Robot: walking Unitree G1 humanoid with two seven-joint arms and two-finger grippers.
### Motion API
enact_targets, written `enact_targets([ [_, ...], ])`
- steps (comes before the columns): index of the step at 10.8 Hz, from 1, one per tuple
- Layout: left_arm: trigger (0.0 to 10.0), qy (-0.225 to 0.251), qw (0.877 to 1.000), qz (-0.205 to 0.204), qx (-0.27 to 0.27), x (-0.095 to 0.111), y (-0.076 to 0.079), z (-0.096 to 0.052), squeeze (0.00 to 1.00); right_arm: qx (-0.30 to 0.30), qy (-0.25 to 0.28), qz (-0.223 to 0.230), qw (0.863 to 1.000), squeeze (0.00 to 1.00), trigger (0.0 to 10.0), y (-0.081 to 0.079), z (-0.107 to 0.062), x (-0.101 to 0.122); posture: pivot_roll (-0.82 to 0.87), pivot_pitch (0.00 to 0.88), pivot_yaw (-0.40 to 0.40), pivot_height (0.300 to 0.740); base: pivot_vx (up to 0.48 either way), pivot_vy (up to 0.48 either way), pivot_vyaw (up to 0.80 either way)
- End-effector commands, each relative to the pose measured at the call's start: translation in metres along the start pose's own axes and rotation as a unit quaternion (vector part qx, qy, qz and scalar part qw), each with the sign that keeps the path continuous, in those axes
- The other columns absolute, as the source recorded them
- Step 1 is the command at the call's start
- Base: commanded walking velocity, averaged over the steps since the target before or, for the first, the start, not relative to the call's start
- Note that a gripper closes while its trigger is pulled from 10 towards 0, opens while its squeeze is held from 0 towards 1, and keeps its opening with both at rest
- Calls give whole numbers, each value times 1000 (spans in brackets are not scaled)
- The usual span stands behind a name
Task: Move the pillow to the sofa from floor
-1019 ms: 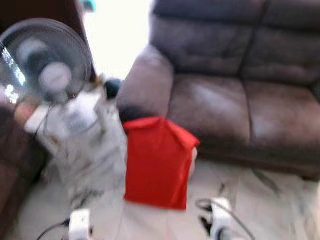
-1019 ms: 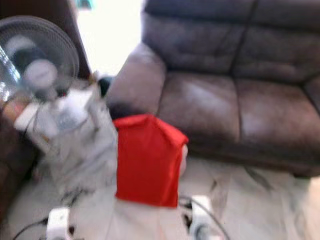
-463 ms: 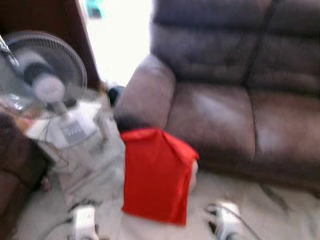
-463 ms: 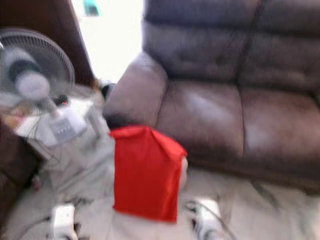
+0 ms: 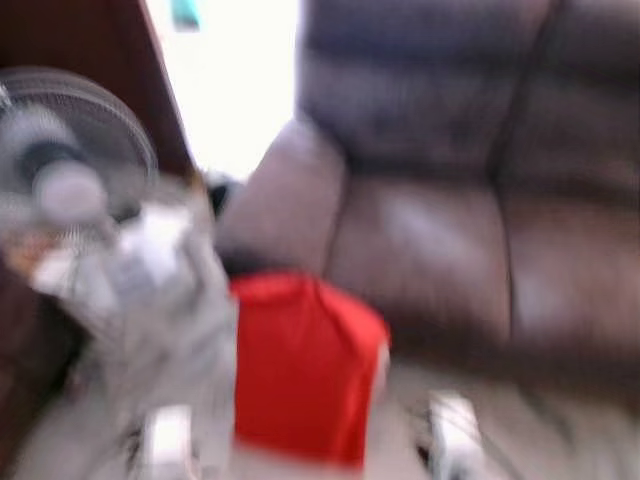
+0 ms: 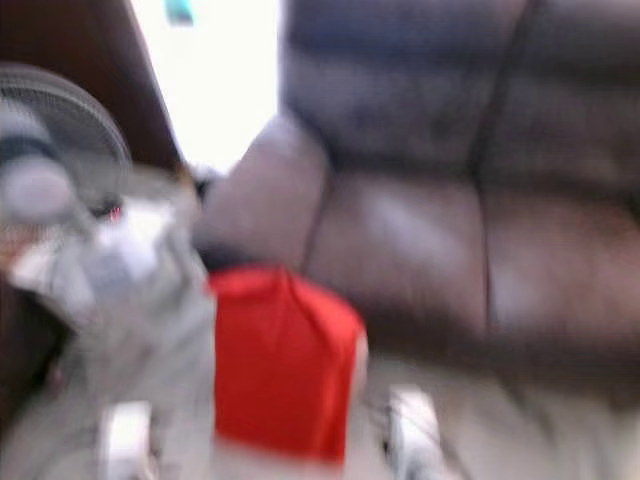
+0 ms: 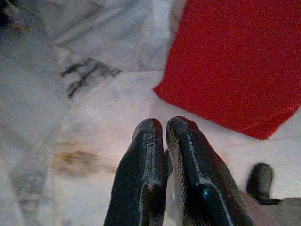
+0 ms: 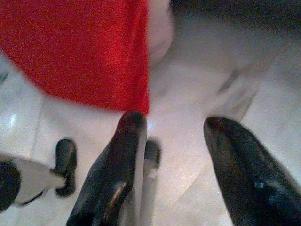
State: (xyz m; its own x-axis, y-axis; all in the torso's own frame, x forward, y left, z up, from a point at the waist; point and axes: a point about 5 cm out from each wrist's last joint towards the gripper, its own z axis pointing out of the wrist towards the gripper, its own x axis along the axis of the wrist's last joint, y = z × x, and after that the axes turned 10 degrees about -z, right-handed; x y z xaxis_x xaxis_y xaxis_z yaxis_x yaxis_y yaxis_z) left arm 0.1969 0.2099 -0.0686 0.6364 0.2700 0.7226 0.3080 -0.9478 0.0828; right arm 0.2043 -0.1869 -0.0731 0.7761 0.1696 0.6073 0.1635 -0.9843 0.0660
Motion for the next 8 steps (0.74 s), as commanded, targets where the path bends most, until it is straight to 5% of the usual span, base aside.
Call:
enact_targets([
  [1, 10000, -15, 1000, 0, 20, -8, -14, -3, 0, 14, 0, 3, 1000, 0, 10000, -11, 1, 0, 150, 149, -32, 740, 255, 0, 0],
  [8, 10000, -10, 1000, -4, 20, -7, -14, -4, 0, 15, -9, -3, 1000, 0, 10000, -12, 0, -7, 149, 149, -35, 740, 73, 0, 0],
])
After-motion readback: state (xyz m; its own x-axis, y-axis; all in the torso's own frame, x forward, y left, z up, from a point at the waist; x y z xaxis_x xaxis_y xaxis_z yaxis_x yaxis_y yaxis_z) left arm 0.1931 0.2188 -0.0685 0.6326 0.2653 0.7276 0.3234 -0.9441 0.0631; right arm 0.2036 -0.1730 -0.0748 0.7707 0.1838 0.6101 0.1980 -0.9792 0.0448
